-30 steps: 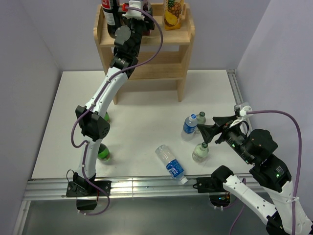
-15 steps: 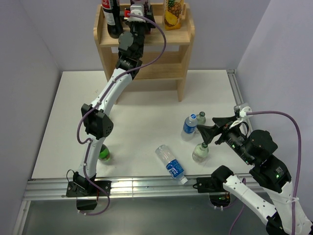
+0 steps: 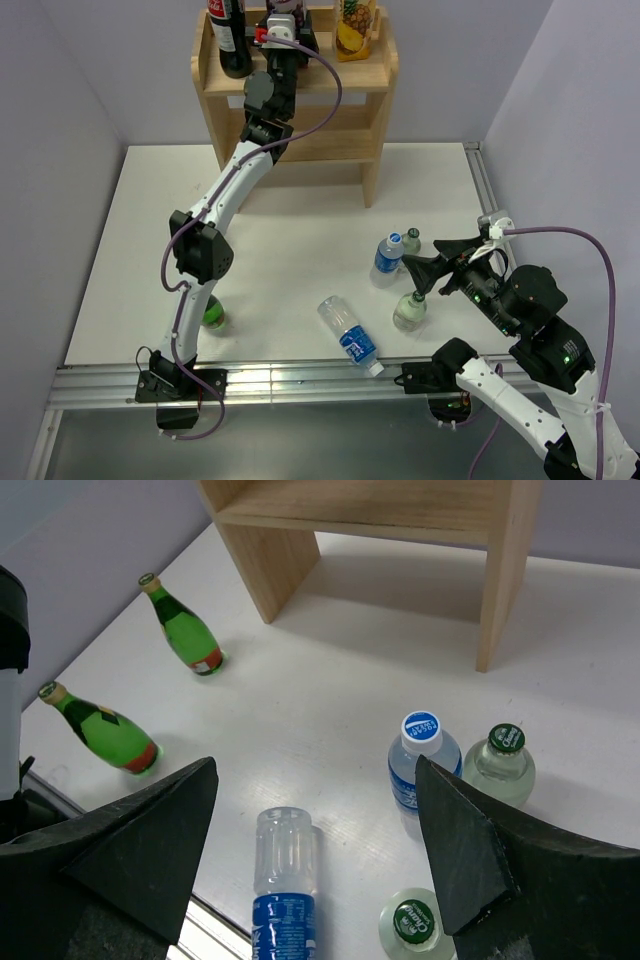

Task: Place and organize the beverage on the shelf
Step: Place the drink on the shelf.

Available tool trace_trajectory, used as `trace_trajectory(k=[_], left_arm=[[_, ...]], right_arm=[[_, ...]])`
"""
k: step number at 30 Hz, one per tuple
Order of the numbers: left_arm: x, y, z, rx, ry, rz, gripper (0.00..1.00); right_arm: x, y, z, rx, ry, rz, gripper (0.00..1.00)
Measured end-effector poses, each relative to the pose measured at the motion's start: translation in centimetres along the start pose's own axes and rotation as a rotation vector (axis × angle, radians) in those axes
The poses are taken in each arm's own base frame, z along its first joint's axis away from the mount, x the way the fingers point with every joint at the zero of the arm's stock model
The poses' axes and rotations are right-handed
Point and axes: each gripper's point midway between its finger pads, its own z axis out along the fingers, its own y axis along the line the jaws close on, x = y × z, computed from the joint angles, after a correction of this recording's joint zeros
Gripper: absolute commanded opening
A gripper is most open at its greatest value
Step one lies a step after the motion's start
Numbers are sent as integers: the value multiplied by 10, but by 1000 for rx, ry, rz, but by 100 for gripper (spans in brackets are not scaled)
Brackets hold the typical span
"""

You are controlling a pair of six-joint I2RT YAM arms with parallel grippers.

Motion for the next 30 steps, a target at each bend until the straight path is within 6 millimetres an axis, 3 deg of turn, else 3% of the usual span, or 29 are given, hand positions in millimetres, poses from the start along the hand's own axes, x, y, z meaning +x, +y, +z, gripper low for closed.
trace_trajectory(k=[12,16,22,30], left_arm=[[3,-1,0,6,3,6,90],[27,-3,-7,8,66,21,91],[29,-2,-9,5,82,22,91],[28,-2,-13,10,105,12,97]], right_arm=[[-1,0,-1,-2,-3,0,86],[-1,0,-2,-4,-8,1,86],[-1,1,-2,-7,-9,1,86],[-1,1,-2,-7,-9,0,86]])
